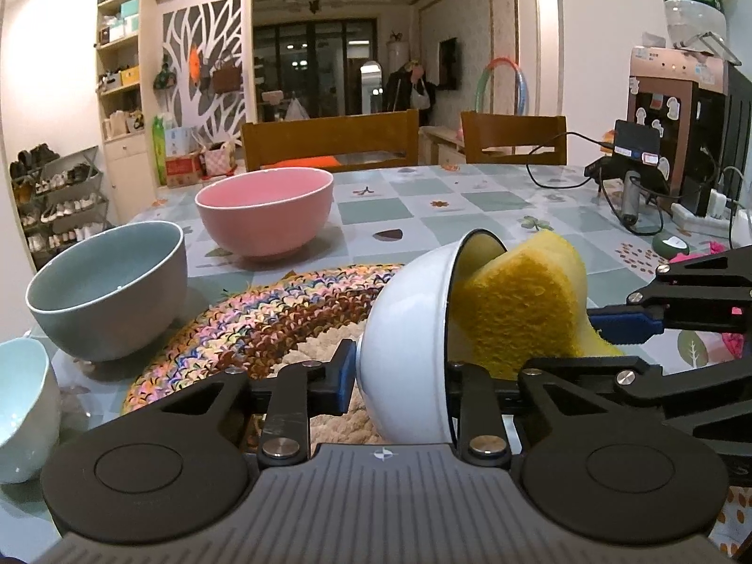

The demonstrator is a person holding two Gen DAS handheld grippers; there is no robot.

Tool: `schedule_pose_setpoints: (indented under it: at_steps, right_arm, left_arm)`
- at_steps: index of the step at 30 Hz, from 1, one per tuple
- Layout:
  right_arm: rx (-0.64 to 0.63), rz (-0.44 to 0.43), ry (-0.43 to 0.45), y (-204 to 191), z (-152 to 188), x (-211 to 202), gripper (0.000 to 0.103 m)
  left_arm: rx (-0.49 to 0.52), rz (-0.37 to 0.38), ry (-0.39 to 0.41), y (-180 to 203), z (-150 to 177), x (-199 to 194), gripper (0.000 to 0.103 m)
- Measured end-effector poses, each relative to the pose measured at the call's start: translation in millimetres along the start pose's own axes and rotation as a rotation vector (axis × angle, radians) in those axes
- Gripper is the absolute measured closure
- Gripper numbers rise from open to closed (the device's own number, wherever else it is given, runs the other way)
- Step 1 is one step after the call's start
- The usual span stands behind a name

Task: Clean bowl
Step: 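Scrub around the bowl's inner wall with the sponge in the right tool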

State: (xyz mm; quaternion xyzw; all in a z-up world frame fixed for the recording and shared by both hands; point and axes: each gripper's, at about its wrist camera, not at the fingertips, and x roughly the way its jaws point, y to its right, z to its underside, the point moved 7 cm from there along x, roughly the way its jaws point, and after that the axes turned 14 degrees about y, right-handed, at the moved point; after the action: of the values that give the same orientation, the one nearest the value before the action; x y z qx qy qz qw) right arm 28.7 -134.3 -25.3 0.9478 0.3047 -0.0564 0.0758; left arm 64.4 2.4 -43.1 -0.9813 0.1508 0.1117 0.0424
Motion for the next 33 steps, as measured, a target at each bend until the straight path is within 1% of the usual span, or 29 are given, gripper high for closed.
schedule_pose_setpoints:
  at_steps: [7, 12, 16, 18, 20, 23, 26, 33]
  right_arm:
    - [0.021, 0.023, 0.042, 7, -4, -2, 0.077]
    - [0.021, 0.034, 0.052, 8, -7, -2, 0.081]
    - [-0.058, 0.05, 0.051, 2, -12, -4, 0.082]
    - [-0.131, 0.071, 0.041, -1, -15, -5, 0.082]
    - [-0.216, 0.099, 0.021, -5, -13, -3, 0.082]
    - [-0.301, 0.134, -0.018, -3, -7, 3, 0.082]
    - [-0.281, 0.141, -0.043, 7, 0, 7, 0.082]
    - [-0.181, 0.129, -0.082, 24, 18, 12, 0.082]
  left_arm:
    - [0.035, 0.0, 0.013, 6, -3, 0, 0.076]
    - [0.051, 0.001, 0.018, 9, -4, 1, 0.076]
    - [0.077, 0.002, 0.017, 13, -5, 2, 0.076]
    - [0.083, 0.004, 0.018, 14, -5, 2, 0.076]
    - [0.095, 0.013, 0.018, 17, -4, 2, 0.076]
    - [0.101, 0.019, 0.018, 19, -4, 3, 0.073]
    - [0.103, 0.022, 0.02, 21, -4, 3, 0.071]
    - [0.11, 0.027, 0.027, 27, -5, 4, 0.065]
